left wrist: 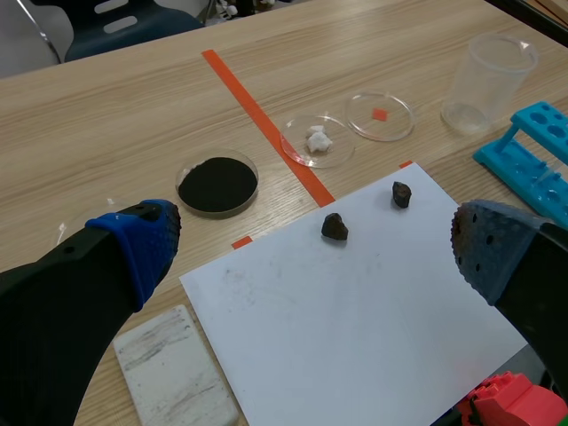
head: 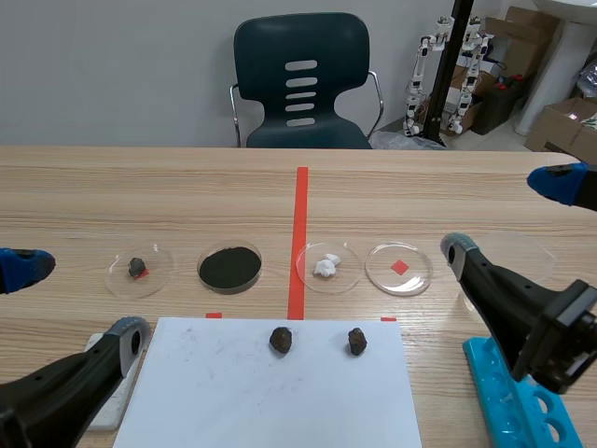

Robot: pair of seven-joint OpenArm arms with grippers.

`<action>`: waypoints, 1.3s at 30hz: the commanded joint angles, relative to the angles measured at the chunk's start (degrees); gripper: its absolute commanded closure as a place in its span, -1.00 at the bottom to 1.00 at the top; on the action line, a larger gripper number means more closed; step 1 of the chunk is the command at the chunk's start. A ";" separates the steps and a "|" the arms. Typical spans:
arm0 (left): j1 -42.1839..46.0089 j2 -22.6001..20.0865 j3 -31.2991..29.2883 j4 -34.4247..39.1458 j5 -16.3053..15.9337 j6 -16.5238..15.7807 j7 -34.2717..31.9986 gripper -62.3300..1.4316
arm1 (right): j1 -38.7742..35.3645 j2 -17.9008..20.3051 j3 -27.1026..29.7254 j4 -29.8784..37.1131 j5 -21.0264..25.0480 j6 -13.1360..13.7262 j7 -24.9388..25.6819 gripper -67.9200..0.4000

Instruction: Pick up the dropper by the top with the right hand

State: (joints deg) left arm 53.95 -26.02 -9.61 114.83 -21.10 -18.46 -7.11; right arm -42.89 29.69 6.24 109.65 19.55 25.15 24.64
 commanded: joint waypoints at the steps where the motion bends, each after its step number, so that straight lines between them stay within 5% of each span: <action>1: 0.13 0.26 0.26 0.35 -0.57 -0.13 -0.83 -1.00 | 0.02 0.15 0.20 0.28 0.39 0.00 1.25 -0.74; 23: 0.13 0.26 0.26 0.35 -0.57 -0.13 -0.81 -1.00 | -0.57 0.15 0.20 0.28 0.00 0.00 1.51 -0.74; 33: 0.13 0.26 0.26 0.35 -0.57 -0.13 -0.81 -1.00 | -11.43 0.26 1.40 0.28 -2.69 -0.85 14.73 -0.74; 39: 0.13 0.26 0.26 0.35 -0.57 -0.13 -0.81 -1.00 | -19.63 0.13 2.23 -0.61 -5.53 -6.03 23.23 -0.74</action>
State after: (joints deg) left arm 53.95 -26.02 -9.61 114.83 -21.10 -18.46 -7.11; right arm -62.57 29.69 8.01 109.49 13.23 19.49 46.76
